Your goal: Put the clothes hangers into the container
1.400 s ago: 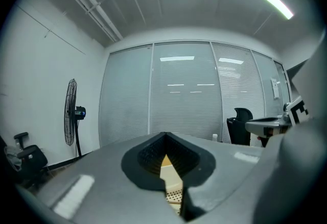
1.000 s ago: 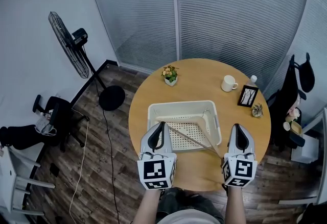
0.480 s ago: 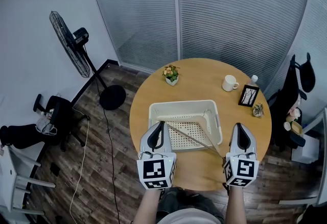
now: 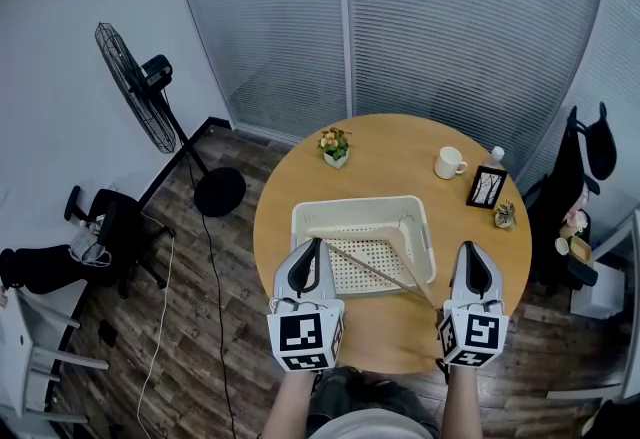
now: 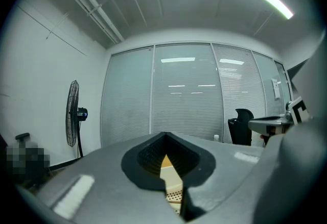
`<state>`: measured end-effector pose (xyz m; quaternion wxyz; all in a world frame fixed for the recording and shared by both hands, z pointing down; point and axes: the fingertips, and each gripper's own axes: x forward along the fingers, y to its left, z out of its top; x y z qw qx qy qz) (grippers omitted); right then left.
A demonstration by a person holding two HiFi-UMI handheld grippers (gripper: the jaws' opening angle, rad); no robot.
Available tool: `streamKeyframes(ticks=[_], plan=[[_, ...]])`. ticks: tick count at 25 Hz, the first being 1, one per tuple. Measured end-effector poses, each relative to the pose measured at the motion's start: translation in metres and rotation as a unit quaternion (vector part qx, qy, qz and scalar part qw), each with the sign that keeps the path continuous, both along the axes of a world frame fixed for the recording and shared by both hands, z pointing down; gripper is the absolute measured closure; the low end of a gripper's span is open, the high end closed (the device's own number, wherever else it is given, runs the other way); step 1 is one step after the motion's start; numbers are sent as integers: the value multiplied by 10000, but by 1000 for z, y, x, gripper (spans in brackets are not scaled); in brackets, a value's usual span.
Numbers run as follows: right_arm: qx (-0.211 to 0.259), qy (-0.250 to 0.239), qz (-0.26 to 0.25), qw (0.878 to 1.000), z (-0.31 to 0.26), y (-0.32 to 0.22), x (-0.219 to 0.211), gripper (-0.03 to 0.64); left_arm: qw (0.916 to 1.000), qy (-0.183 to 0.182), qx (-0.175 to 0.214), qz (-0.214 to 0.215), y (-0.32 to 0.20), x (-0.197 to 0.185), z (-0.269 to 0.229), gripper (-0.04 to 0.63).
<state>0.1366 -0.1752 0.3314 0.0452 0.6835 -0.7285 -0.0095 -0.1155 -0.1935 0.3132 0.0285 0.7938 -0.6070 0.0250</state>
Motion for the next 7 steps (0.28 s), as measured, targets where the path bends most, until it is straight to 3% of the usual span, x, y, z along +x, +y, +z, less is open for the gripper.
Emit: streamKeyframes(ticks=[7], plan=[[9, -27, 38, 10000, 2, -4, 3, 594, 10000, -17, 27, 21, -5, 2, 0, 595]])
